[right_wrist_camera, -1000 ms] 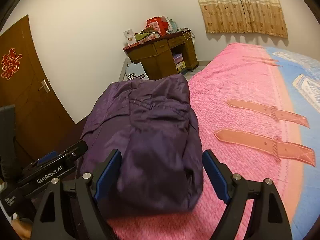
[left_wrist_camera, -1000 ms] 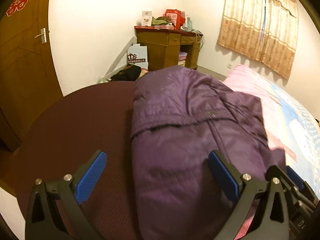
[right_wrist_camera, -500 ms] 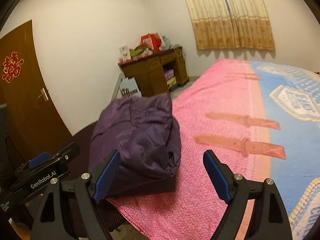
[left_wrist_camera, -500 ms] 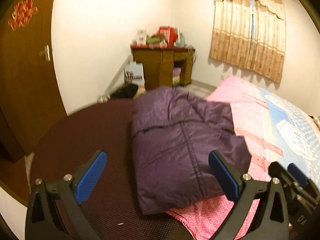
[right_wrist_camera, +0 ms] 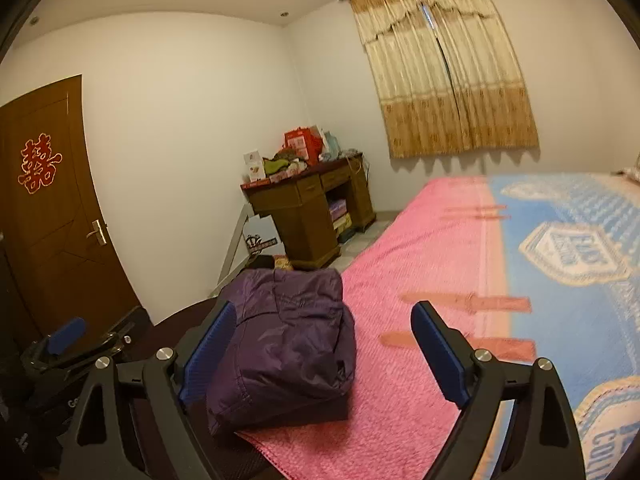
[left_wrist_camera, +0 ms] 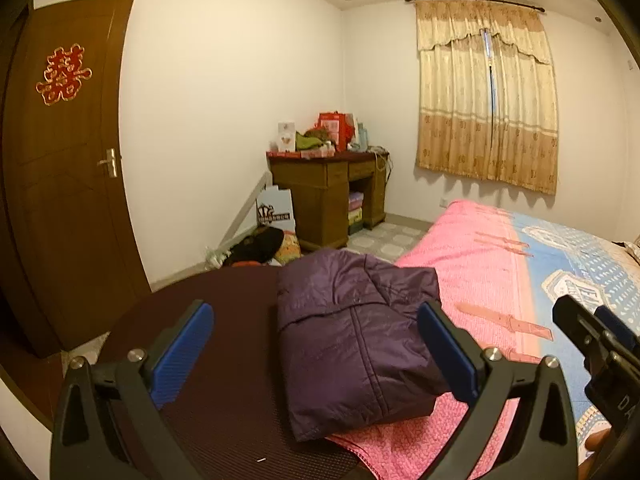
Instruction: Fold large clothes
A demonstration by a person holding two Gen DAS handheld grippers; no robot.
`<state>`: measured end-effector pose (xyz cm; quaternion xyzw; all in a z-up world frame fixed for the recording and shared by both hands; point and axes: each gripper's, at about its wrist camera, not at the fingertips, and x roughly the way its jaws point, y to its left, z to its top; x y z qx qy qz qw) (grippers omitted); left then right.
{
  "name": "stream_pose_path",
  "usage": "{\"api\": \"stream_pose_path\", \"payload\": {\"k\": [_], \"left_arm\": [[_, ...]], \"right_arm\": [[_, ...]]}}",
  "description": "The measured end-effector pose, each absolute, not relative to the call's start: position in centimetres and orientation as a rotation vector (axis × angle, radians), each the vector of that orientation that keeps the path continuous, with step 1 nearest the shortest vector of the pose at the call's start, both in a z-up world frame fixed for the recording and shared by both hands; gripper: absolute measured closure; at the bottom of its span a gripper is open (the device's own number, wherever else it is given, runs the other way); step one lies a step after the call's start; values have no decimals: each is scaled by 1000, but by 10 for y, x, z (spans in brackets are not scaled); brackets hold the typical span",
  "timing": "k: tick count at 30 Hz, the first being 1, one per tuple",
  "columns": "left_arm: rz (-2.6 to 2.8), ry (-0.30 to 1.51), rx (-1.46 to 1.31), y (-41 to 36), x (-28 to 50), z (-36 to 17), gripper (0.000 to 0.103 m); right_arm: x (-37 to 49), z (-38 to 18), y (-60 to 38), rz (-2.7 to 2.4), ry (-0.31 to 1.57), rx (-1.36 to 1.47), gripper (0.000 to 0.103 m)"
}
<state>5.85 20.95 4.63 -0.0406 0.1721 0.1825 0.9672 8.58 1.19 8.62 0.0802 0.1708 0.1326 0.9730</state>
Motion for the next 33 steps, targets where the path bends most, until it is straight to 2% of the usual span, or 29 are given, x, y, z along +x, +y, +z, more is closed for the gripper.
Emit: {"api": "stream_pose_path", "payload": {"k": [13, 33], "left_arm": [[261, 318, -118, 187, 43, 54, 0], [338, 277, -64, 179, 35, 57, 0]], "right_arm": [[44, 121, -5, 187, 176, 155, 10], [42, 125, -1, 206, 188, 169, 9]]}}
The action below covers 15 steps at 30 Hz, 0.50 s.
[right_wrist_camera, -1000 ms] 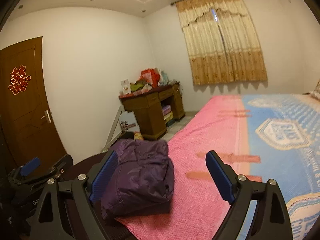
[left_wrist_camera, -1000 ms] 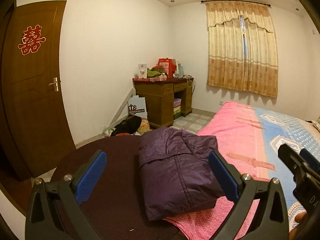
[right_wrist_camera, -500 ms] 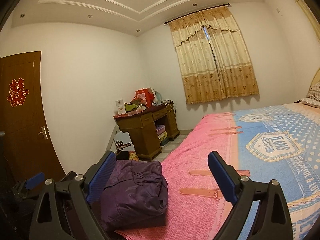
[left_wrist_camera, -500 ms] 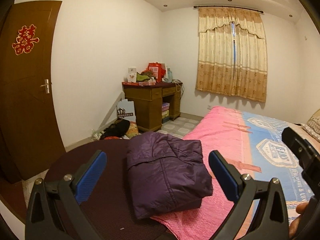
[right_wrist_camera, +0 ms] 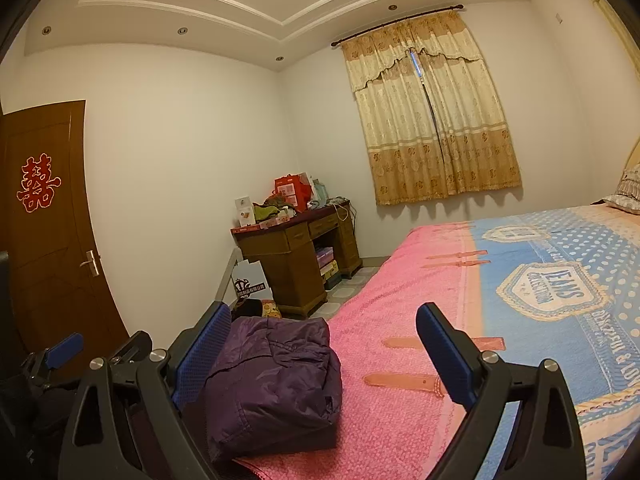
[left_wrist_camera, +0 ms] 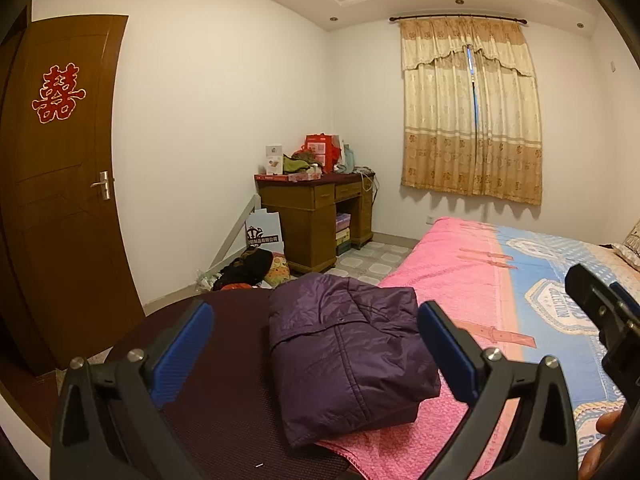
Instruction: Fold large clothes
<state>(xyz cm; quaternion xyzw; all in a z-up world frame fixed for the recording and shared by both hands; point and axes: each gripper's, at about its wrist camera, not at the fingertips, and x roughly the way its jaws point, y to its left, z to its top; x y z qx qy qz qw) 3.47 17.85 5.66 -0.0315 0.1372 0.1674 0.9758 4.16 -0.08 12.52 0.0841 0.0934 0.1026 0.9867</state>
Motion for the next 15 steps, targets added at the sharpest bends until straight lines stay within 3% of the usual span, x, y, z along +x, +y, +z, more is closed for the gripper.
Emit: {"api": "stream_pose_path", "payload": {"k": [15], "left_arm": [[331, 309, -79, 184, 42, 54, 0]], "right_arm": [[46, 117, 9, 217, 215, 185, 9]]}}
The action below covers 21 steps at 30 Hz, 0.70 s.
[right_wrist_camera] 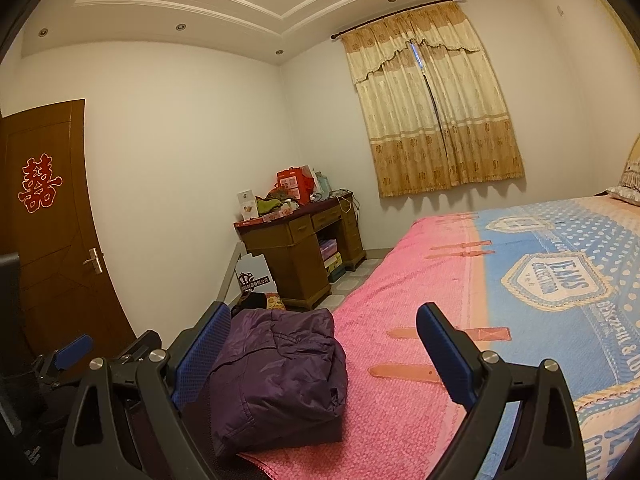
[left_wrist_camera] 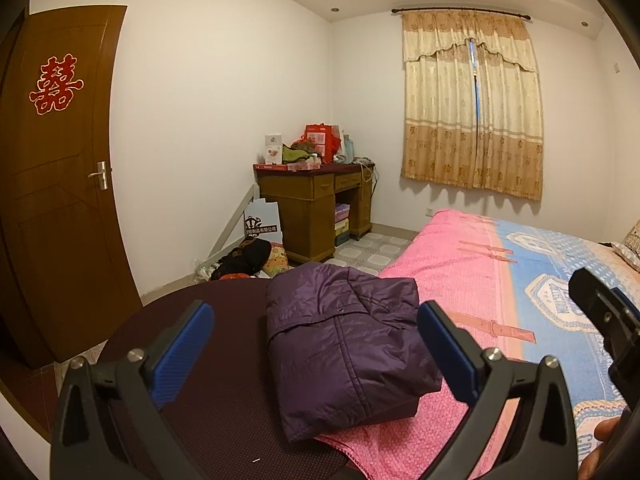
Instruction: Fold large clothes
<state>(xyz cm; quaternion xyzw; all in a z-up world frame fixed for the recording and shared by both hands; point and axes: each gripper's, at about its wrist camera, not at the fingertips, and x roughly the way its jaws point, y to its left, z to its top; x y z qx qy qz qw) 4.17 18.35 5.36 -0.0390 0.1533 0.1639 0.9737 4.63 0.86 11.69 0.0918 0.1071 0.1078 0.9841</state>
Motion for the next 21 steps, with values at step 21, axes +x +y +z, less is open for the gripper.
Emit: {"api": "stream_pose_path", "payload": {"k": [21], "left_arm": [[326, 331, -62, 182, 46, 52, 0]], "right_arm": [[53, 106, 13, 219, 255, 208, 8]]}}
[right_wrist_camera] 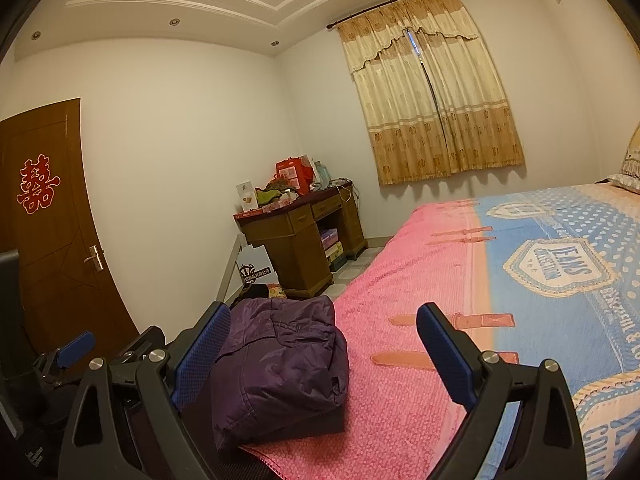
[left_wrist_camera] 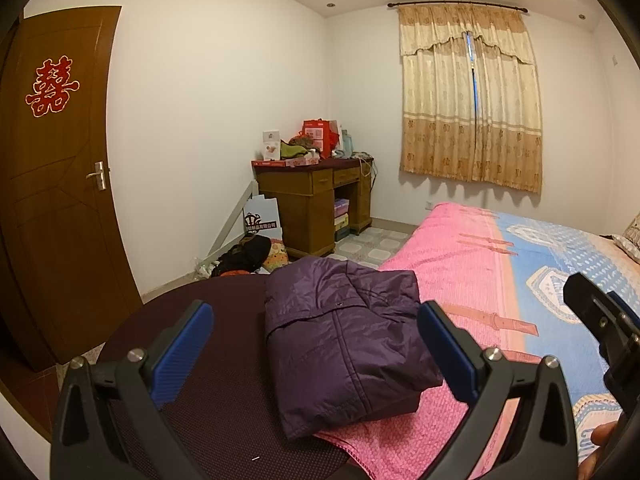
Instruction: Fold large clothes
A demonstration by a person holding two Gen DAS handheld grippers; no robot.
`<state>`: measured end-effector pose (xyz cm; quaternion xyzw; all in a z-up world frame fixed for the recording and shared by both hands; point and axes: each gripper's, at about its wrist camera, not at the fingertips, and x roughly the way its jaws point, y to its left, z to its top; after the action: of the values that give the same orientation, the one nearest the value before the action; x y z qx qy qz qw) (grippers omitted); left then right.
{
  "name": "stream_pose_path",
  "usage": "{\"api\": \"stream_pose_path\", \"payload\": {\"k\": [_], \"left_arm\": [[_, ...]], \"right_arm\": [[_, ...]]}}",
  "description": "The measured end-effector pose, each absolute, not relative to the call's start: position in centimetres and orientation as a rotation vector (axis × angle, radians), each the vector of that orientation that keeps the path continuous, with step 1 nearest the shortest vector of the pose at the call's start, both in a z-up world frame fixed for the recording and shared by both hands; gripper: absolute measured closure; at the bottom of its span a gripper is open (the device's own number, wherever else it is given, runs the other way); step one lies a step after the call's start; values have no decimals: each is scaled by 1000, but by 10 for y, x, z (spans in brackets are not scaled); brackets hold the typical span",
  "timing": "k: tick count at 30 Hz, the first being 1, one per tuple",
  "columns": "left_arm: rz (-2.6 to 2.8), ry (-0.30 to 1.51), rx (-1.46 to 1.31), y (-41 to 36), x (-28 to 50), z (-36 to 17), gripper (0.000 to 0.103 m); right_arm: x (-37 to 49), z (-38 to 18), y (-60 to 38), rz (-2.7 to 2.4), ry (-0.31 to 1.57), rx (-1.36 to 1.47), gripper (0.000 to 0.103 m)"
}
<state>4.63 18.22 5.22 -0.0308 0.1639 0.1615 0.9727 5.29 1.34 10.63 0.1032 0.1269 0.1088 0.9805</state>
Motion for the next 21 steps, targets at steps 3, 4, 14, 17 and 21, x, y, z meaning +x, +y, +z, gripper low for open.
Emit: {"api": "stream_pose_path", "payload": {"k": [3, 4, 14, 17, 21], "left_arm": [[321, 334, -55, 181, 47, 51, 0], [319, 335, -53, 181, 48, 51, 0], [310, 334, -77, 185, 47, 53, 0], [322, 337, -76, 186, 48, 53, 0], [331, 339, -47, 183, 50, 53, 0]], "right_arm": [[55, 104, 10, 216, 261, 211, 8], [55, 104, 10, 216, 262, 213, 8], [56, 103, 7, 209, 260, 212, 8], [55, 102, 7, 208, 259, 212, 8], [54, 101, 7, 205, 258, 212, 8]]}}
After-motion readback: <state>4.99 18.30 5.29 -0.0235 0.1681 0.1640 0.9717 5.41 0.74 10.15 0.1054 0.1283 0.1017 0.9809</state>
